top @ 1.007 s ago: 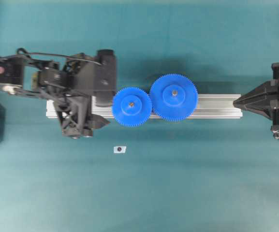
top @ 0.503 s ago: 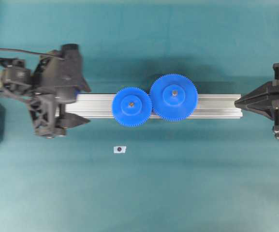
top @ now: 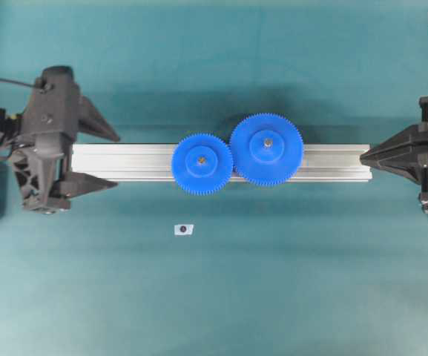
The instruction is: Find the location of the shaft and insert the small gear.
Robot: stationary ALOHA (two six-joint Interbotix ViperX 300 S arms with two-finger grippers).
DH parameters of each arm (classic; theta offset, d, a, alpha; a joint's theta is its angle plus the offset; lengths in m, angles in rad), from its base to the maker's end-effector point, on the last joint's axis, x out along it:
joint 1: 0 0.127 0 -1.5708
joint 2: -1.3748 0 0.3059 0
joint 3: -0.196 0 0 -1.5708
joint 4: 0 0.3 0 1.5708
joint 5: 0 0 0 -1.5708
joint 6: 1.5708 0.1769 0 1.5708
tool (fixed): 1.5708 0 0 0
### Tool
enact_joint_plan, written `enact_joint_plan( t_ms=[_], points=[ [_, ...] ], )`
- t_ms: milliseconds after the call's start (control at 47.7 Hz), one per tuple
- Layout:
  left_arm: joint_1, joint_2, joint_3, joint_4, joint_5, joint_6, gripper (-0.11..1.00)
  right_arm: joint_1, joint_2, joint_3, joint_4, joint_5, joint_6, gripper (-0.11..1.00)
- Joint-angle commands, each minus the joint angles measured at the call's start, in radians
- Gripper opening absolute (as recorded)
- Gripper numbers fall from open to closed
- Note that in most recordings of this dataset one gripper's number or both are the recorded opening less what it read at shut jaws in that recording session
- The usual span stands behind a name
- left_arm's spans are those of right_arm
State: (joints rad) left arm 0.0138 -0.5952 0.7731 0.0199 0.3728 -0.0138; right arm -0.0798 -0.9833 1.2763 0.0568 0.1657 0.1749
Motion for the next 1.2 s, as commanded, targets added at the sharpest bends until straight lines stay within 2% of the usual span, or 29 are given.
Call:
enact_joint_plan(
  t_ms=[0,273,566,818,1175],
  points=[
    [-0.003,-0.032,0.009,0.002,-0.018,0.0,0.84,-0.005,0.005,-0.011,0.0,-0.009,0.009,0.08],
    [0.0,-0.112,0.064,0.003,-0.061,-0.002,0.84,-0.014,0.005,-0.014,0.0,-0.009,0.011,0.08],
    [0.0,-0.14,0.097,0.003,-0.081,-0.002,0.81,-0.018,0.006,-0.014,-0.002,-0.006,0.009,0.08],
    [0.029,-0.137,0.092,0.003,-0.081,-0.009,0.8,-0.021,0.005,-0.011,0.0,-0.008,0.011,0.08],
    [0.048,-0.124,0.087,0.002,-0.083,-0.058,0.8,-0.021,0.005,-0.009,0.0,-0.009,0.009,0.08]
  ],
)
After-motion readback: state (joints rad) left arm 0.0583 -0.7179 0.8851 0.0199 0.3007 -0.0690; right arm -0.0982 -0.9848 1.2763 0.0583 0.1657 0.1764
